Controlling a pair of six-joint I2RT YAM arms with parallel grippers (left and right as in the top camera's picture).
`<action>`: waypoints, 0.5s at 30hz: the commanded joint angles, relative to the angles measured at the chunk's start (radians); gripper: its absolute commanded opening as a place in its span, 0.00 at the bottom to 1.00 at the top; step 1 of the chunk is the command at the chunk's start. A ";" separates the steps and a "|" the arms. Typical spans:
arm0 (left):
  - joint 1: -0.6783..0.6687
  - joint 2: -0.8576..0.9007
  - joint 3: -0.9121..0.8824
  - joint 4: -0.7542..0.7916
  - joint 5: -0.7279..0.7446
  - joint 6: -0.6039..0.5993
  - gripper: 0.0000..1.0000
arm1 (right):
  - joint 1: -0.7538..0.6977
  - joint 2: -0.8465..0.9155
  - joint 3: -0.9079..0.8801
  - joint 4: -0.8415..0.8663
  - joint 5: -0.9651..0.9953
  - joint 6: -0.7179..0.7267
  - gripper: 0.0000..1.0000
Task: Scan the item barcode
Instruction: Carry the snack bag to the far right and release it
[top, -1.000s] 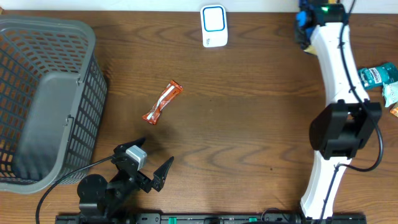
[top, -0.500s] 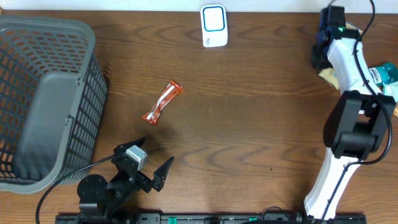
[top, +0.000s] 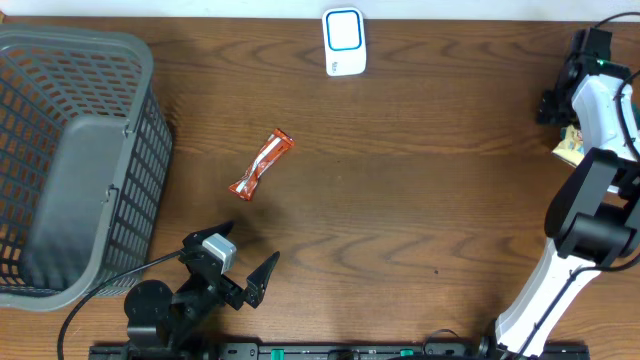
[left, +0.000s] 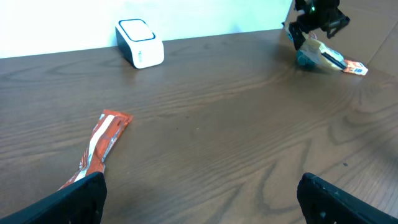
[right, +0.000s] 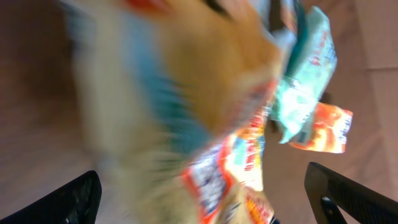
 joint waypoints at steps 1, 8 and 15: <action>-0.003 -0.005 -0.001 0.000 -0.001 0.018 0.98 | 0.030 -0.145 0.011 0.001 -0.110 0.055 0.99; -0.003 -0.005 -0.001 0.000 -0.001 0.017 0.98 | 0.093 -0.364 0.011 -0.026 -0.261 0.126 0.99; -0.003 -0.005 -0.001 0.000 -0.001 0.018 0.98 | 0.165 -0.594 0.011 -0.053 -0.368 0.192 0.99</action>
